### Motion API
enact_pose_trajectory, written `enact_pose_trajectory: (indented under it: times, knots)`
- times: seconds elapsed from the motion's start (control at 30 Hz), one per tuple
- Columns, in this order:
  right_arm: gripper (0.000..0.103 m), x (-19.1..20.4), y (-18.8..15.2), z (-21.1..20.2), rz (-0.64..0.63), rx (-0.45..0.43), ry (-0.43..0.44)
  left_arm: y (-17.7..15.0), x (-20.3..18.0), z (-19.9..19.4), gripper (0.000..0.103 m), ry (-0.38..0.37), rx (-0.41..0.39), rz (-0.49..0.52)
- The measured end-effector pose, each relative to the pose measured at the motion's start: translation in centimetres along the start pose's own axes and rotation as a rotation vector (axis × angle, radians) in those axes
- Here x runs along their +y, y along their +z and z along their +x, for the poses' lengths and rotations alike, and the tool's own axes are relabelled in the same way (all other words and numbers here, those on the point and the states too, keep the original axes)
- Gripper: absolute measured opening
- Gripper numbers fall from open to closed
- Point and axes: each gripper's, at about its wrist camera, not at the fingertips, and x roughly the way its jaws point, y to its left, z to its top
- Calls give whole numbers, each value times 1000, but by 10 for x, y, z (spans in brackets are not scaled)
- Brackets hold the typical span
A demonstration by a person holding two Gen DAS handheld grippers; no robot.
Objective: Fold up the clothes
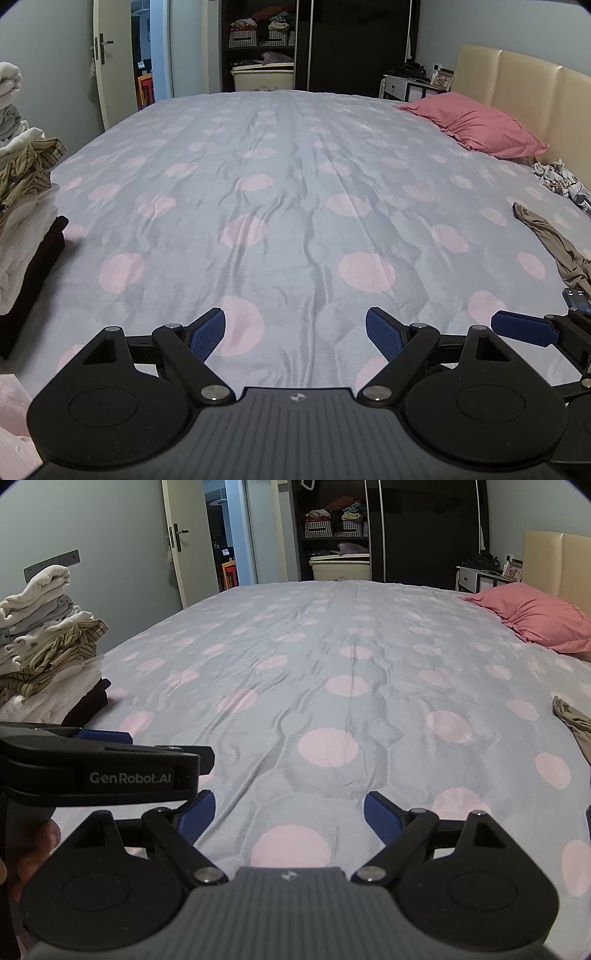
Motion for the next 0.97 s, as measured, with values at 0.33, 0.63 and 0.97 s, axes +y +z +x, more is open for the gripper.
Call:
enact_pose_trajectory:
  times: [0.33, 0.63, 0.97]
  knots:
    - [89, 2, 1, 2, 4, 10, -15, -3, -3, 0, 84, 3, 8, 4]
    - [90, -1, 0, 0, 15, 16, -17, -4, -9, 2, 84, -1, 15, 23]
    - [90, -2, 0, -2, 16, 21, -14, -6, -6, 2, 84, -17, 13, 14]
